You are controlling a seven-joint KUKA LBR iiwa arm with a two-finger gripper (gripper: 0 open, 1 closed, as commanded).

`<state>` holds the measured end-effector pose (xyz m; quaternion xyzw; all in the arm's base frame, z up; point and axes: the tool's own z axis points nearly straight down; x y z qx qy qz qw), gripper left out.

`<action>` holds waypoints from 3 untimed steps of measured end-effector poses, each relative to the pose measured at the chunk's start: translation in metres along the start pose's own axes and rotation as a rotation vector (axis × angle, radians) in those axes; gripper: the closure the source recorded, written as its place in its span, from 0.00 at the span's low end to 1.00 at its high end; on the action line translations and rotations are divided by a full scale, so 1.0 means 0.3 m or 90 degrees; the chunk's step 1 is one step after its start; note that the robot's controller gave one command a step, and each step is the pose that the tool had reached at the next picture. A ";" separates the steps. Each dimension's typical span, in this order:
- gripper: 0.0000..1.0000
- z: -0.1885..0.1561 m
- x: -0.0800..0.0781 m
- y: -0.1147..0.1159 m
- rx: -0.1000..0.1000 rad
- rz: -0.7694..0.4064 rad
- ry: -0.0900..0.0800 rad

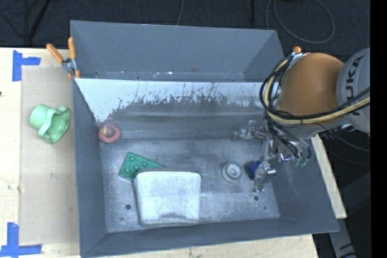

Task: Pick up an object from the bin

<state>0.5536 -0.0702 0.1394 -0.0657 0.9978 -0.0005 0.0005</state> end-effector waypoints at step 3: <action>1.00 -0.281 0.067 -0.104 0.001 -0.131 -0.004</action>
Offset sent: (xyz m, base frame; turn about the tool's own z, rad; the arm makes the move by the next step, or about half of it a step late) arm -0.0022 -0.0474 -0.0694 -0.0804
